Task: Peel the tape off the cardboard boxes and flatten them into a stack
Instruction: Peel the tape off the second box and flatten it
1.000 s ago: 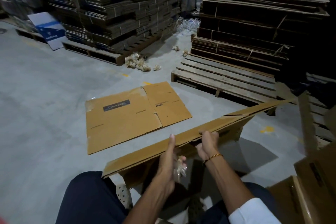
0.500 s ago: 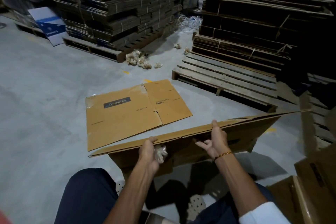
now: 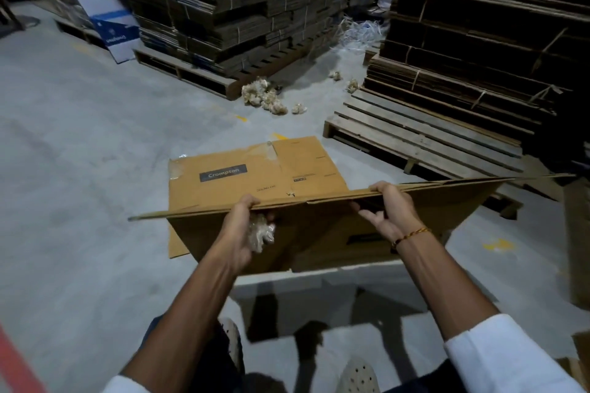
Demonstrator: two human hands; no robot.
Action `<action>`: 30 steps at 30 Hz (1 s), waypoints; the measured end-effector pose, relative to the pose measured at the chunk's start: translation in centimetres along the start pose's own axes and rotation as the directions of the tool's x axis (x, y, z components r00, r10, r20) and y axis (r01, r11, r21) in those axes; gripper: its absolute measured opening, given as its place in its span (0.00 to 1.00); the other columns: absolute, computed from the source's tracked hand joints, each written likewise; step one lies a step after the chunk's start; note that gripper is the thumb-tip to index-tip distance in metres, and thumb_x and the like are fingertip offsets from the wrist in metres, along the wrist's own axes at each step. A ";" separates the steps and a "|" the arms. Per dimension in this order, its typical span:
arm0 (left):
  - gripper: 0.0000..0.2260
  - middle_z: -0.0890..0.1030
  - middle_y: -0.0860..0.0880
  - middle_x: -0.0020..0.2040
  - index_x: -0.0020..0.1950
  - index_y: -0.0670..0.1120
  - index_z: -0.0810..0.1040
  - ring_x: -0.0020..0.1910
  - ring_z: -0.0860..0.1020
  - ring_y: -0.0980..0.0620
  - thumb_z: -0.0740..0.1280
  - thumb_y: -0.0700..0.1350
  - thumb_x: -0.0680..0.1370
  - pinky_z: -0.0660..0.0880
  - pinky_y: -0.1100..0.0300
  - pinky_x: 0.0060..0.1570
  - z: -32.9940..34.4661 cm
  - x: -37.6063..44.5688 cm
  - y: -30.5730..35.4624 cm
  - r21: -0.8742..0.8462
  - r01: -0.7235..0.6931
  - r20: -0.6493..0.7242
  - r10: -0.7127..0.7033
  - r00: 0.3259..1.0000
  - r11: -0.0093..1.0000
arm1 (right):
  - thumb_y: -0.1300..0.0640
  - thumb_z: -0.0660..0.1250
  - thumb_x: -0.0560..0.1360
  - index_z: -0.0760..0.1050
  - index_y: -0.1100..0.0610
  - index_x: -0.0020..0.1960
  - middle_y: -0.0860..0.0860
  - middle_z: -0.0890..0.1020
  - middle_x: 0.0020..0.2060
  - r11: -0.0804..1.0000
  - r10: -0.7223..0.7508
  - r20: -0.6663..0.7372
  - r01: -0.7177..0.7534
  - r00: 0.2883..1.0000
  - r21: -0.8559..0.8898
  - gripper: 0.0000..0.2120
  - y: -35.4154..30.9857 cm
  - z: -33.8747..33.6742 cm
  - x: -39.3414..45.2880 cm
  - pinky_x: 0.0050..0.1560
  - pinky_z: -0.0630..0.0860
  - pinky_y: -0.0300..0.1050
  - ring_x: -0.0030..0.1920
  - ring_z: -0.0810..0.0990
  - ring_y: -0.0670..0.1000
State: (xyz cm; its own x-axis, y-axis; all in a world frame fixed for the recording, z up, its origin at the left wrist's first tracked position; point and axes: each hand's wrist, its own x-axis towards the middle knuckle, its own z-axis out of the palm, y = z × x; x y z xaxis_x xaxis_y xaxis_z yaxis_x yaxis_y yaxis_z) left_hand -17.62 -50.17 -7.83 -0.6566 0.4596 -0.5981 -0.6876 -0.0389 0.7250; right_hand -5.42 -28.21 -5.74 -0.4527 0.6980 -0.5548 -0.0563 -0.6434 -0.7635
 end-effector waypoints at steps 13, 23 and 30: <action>0.07 0.81 0.45 0.41 0.55 0.46 0.75 0.31 0.80 0.49 0.64 0.47 0.80 0.73 0.57 0.36 -10.3 18.6 14.1 0.002 -0.167 -0.087 0.167 0.982 0.986 | 0.62 0.67 0.81 0.76 0.62 0.51 0.63 0.79 0.57 0.999 0.036 0.329 -0.046 0.943 0.022 0.03 4.8 20.8 16.2 0.44 0.80 0.58 0.54 0.80 0.61; 0.15 0.77 0.46 0.36 0.47 0.46 0.75 0.29 0.76 0.51 0.65 0.57 0.81 0.73 0.65 0.23 -15.3 31.3 5.3 -0.137 0.074 -0.279 -0.110 0.954 0.988 | 0.59 0.81 0.68 0.66 0.64 0.74 0.63 0.72 0.72 0.985 0.165 0.207 -0.153 0.964 -0.074 0.40 17.6 21.1 31.3 0.54 0.82 0.63 0.69 0.73 0.66; 0.14 0.70 0.46 0.32 0.39 0.43 0.69 0.28 0.67 0.52 0.60 0.45 0.84 0.65 0.67 0.22 -19.8 33.5 -4.2 0.001 0.378 -0.333 -0.356 0.873 0.926 | 0.59 0.63 0.83 0.73 0.64 0.60 0.58 0.79 0.59 0.760 0.471 0.023 -0.392 0.882 -0.518 0.09 29.6 13.3 30.8 0.62 0.77 0.60 0.53 0.82 0.59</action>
State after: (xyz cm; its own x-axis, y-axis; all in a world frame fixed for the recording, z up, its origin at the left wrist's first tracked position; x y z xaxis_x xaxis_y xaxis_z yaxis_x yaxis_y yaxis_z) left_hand -42.89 -52.22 -37.66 -0.4315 0.1196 -0.8941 -0.8845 0.1389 0.4454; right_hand -32.84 -29.97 -41.04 -0.4461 0.3055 -0.8413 0.5956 -0.6002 -0.5338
